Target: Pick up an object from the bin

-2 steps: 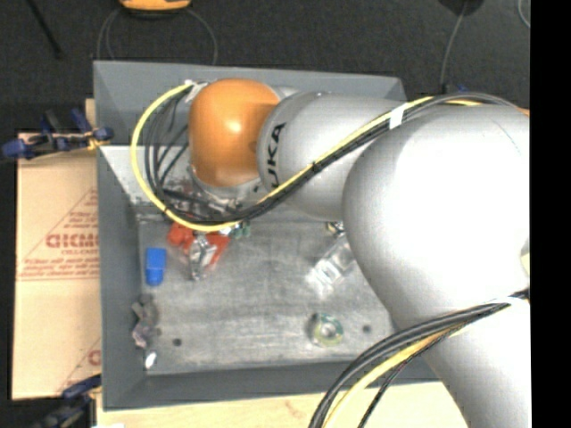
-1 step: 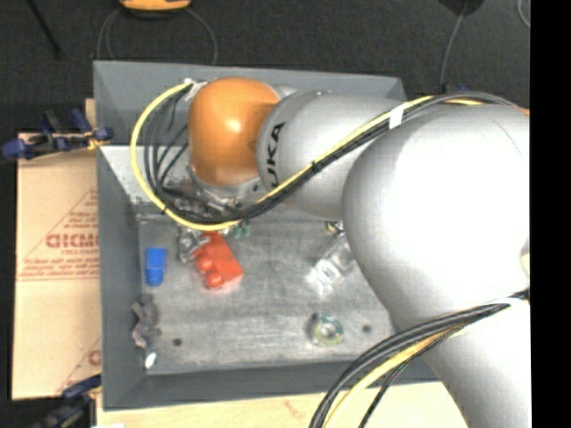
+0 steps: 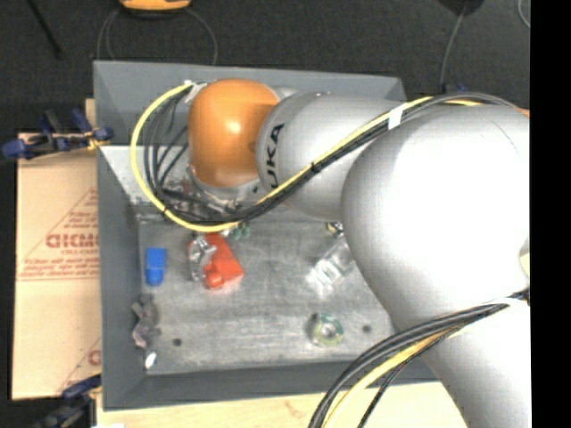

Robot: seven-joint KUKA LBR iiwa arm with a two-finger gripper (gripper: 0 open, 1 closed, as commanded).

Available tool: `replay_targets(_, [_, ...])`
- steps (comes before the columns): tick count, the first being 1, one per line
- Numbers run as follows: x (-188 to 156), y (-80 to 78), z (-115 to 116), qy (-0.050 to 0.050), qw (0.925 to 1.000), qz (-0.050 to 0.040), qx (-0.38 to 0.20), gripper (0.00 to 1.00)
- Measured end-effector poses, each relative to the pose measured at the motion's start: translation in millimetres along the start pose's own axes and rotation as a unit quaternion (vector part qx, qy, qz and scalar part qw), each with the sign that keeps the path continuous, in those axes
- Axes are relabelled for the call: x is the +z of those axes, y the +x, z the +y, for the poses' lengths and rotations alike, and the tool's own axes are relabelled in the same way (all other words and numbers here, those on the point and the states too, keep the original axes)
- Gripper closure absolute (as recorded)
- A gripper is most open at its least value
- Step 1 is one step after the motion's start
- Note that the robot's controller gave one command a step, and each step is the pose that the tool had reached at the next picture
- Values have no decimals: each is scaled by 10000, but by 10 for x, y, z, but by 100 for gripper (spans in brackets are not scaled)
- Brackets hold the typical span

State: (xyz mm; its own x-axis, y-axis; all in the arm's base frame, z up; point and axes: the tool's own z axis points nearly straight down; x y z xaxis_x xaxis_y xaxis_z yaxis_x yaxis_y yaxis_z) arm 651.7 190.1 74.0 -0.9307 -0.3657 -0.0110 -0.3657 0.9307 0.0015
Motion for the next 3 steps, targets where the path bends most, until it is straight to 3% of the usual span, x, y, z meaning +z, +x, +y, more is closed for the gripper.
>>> replay_targets(1, [-21, 500, -542, 7, 10000, -27, -4, 0])
replay_targets(2, [-33, 475, -525, 8, 10000, -51, -12, 100])
replay_targets(3, [-1453, 296, -585, 26, 9939, -8, -1107, 100])
